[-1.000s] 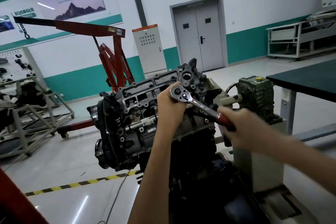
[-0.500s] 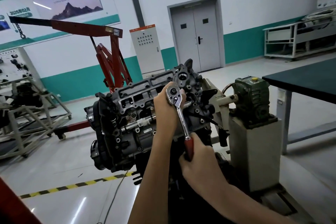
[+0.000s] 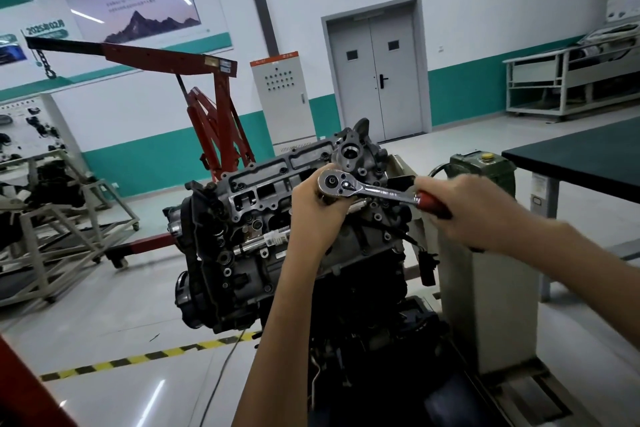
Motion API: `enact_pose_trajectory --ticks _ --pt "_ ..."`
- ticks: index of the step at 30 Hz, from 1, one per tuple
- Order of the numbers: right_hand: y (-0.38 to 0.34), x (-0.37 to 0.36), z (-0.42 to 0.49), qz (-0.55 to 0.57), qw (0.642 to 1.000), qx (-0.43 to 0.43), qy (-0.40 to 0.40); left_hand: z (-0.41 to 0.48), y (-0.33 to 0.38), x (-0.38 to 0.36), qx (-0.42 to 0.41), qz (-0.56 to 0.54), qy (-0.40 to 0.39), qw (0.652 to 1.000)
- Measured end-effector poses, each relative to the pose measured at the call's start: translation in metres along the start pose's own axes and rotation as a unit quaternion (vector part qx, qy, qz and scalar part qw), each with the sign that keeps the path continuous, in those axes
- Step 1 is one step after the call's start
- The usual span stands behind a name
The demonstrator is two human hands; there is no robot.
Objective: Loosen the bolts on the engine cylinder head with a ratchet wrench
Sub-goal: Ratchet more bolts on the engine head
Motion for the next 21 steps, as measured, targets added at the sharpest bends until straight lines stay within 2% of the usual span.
enact_pose_trajectory --ticks 2,5,7,9,13,17,21 --pt "-0.02 -0.028 -0.014 0.101 0.995 -0.025 -0.011 -0.003 0.001 -0.002 -0.013 0.01 0.048 0.999" --pt "-0.067 -0.066 -0.031 0.274 0.957 -0.079 0.057 -0.003 0.0 -0.01 -0.005 -0.009 0.109 0.994" --pt "-0.094 -0.086 -0.031 0.347 0.927 -0.116 0.08 -0.001 -0.001 -0.012 -0.006 -0.034 0.12 0.992" --pt "-0.106 -0.094 -0.027 0.375 0.917 -0.112 0.073 0.0 -0.003 -0.009 -0.007 -0.044 0.109 0.993" --pt "-0.068 -0.072 -0.03 0.282 0.955 -0.084 0.041 0.003 -0.011 -0.005 0.032 -0.029 0.062 0.997" --pt "-0.017 -0.026 -0.014 0.087 0.996 -0.005 -0.033 0.006 -0.009 -0.004 0.026 -0.014 0.017 0.999" --pt "0.005 0.02 0.008 -0.045 0.998 0.04 0.019 0.007 -0.002 -0.001 0.021 -0.016 -0.012 1.0"
Point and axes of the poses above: each hand's wrist, its own z-axis towards the middle knuckle, its own x-axis out of the back of the hand, y = z × x, the point moved 6 cm from there along z, towards the middle knuckle, and after that the axes turned 11 degrees about -y, right-handed, at the moved point
